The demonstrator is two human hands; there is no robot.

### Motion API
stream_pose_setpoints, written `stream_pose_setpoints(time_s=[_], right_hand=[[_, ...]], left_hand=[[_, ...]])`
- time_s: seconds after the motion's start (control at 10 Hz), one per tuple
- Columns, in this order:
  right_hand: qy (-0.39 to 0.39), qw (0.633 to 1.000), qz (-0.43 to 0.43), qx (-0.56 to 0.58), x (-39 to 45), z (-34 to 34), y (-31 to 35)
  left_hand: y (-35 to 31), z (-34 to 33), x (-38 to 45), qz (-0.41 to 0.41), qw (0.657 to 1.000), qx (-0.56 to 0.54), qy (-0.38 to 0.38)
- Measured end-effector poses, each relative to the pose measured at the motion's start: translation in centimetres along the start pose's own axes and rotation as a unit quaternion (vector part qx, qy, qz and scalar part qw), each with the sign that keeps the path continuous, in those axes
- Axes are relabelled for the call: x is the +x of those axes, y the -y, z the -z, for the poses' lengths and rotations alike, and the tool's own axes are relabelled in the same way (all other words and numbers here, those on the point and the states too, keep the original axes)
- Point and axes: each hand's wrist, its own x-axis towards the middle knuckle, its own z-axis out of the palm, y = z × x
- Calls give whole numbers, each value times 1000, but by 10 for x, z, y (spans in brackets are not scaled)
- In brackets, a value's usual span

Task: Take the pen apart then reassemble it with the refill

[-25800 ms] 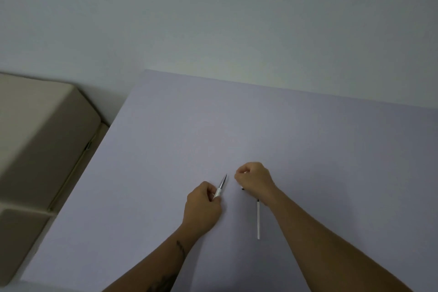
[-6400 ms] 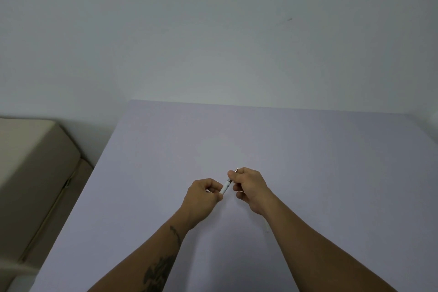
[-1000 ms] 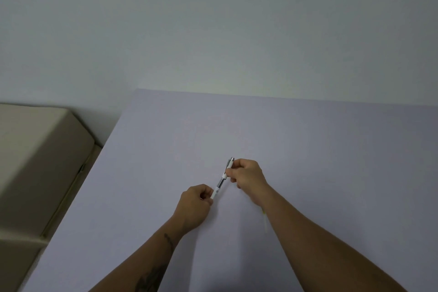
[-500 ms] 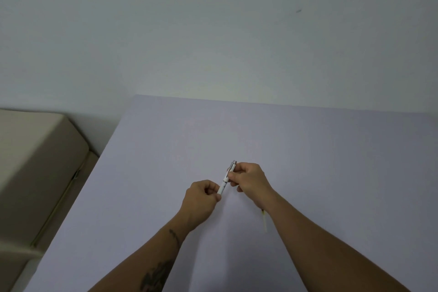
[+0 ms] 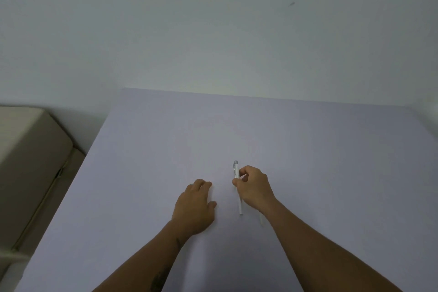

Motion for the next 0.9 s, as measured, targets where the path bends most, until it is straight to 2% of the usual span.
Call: stream_pose_setpoints(time_s=[0.1, 0.2, 0.4, 0.9], right_hand=[[3, 997, -14, -69, -4, -5, -11], [8, 992, -21, -121, -6, -13, -19], [29, 980, -21, -196, -5, -30, -23], [3, 982, -10, -186, -9, -47, -38]], left_hand=[[20, -7, 2, -53, 981, 171, 76], [31, -16, 3, -46, 967, 224, 116], [40, -30, 2, -36, 964, 235, 120], [39, -31, 5, -26, 970, 207, 122]])
